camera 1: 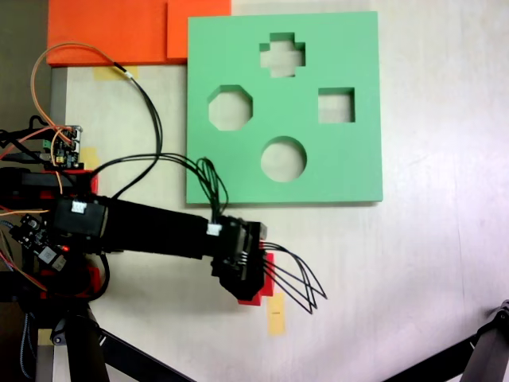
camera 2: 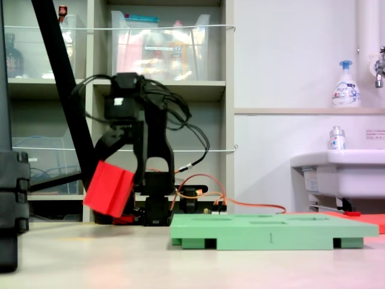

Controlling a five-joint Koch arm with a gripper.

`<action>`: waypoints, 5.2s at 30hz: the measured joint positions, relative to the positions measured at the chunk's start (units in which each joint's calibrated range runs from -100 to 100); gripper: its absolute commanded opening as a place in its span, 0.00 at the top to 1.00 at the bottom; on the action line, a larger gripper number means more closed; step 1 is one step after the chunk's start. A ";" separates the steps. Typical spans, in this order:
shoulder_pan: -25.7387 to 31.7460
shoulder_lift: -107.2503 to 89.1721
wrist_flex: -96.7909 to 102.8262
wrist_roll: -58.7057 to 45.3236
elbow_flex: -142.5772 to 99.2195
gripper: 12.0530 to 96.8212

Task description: Put the cross columnar block into the corresponding hole

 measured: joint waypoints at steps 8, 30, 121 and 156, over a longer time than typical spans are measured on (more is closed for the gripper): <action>7.62 -5.88 -0.69 6.35 5.10 0.59; 26.62 -2.33 18.11 25.35 5.10 0.59; 31.26 59.51 34.07 26.47 38.22 0.54; 27.20 -17.37 4.50 8.99 38.71 0.25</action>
